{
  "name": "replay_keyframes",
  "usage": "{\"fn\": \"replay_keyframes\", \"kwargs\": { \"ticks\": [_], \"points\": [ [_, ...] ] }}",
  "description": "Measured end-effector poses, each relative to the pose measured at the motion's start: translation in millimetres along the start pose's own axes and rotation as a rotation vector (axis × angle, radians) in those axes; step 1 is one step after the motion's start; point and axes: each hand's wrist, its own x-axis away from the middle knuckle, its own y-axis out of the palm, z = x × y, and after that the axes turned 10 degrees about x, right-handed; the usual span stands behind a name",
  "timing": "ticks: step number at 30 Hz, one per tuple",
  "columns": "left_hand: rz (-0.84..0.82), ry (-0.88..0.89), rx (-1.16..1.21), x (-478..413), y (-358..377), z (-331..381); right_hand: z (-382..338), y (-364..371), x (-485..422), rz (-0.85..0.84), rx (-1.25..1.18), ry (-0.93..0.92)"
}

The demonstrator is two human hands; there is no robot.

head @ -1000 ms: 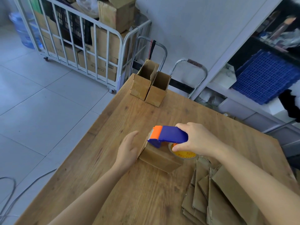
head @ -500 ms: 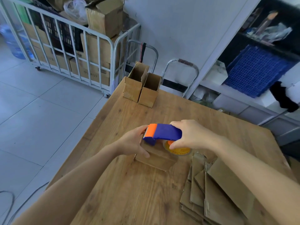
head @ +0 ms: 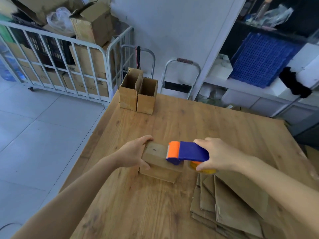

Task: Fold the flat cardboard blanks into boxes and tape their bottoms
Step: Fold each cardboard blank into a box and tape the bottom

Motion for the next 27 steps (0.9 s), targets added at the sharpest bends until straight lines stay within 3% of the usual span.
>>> {"fn": "replay_keyframes", "kwargs": {
  "ticks": [5, 18, 27],
  "points": [
    [0.074, 0.097, -0.555, 0.1, 25.9, 28.9, 2.1, 11.7, -1.8, 0.046, -0.019, 0.012],
    [0.051, 0.112, -0.756, -3.1, 54.7, 28.2, 33.6, 18.4, 44.8, 0.025, -0.172, 0.055],
    [0.009, 0.135, -0.780, -3.2, 53.0, 32.2, 34.2, 30.3, 77.8, 0.065, -0.085, 0.064]
  ]
}}
